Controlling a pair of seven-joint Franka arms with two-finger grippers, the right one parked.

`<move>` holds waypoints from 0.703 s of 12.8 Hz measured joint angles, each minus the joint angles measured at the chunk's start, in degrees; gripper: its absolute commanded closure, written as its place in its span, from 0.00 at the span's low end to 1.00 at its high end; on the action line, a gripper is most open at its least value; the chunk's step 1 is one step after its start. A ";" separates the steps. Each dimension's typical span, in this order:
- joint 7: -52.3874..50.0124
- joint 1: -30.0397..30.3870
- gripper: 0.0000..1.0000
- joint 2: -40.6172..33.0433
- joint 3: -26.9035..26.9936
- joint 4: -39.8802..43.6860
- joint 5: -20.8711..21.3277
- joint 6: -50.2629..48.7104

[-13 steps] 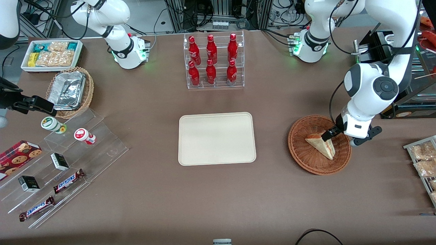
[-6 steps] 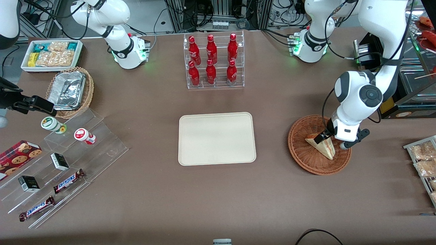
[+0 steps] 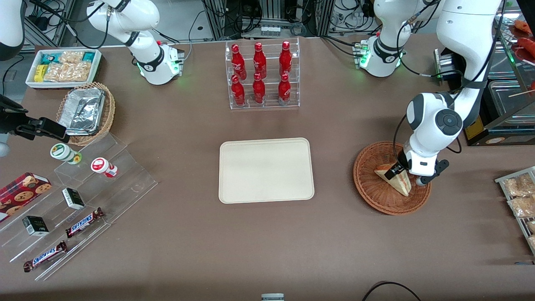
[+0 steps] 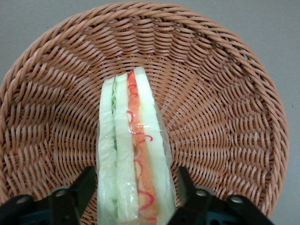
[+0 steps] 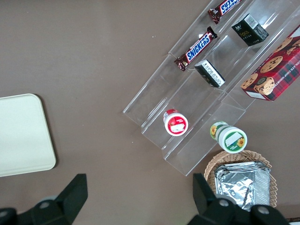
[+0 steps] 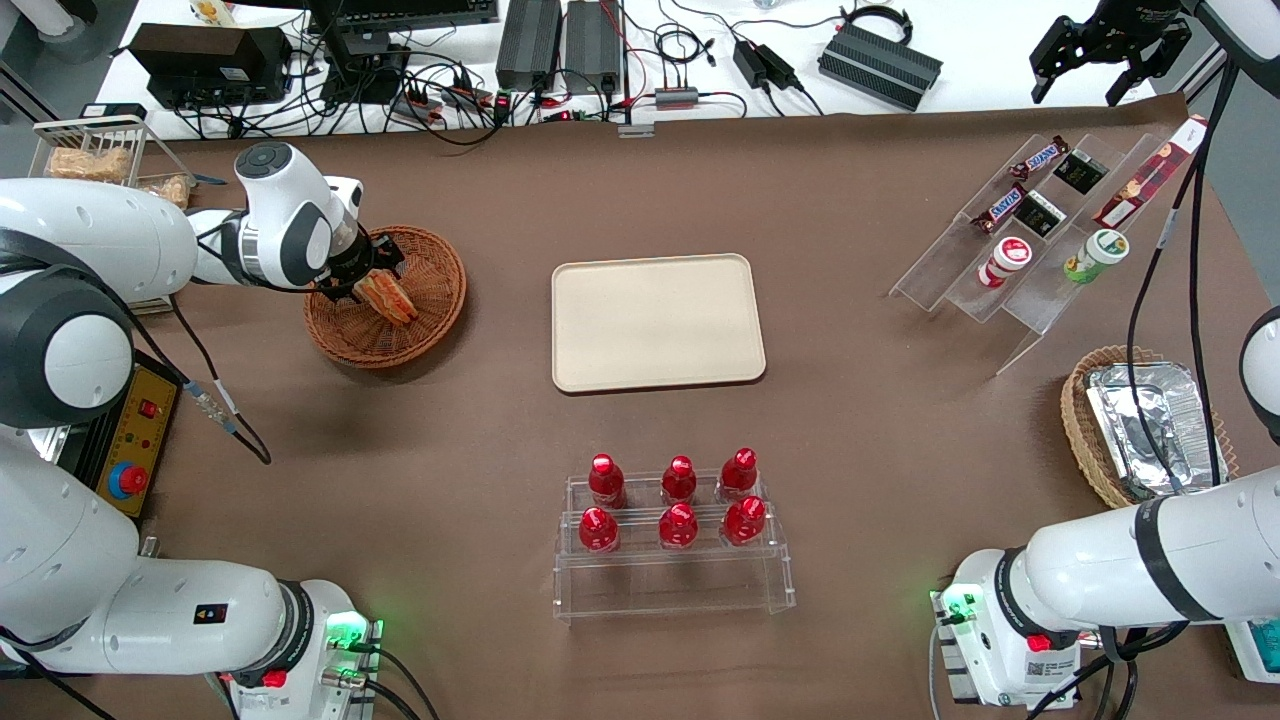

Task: Place sandwich from basket to tray
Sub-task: 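Lower the open left gripper onto the sandwich and close on it, then lift the sandwich and carry it with the left gripper over the tray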

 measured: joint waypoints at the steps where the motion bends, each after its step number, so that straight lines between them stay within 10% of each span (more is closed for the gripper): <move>1: -0.05 -0.01 0.96 0.00 0.00 0.12 0.00 0.01; 9: 0.33 -2.40 0.98 -6.43 -0.53 10.32 2.54 -23.49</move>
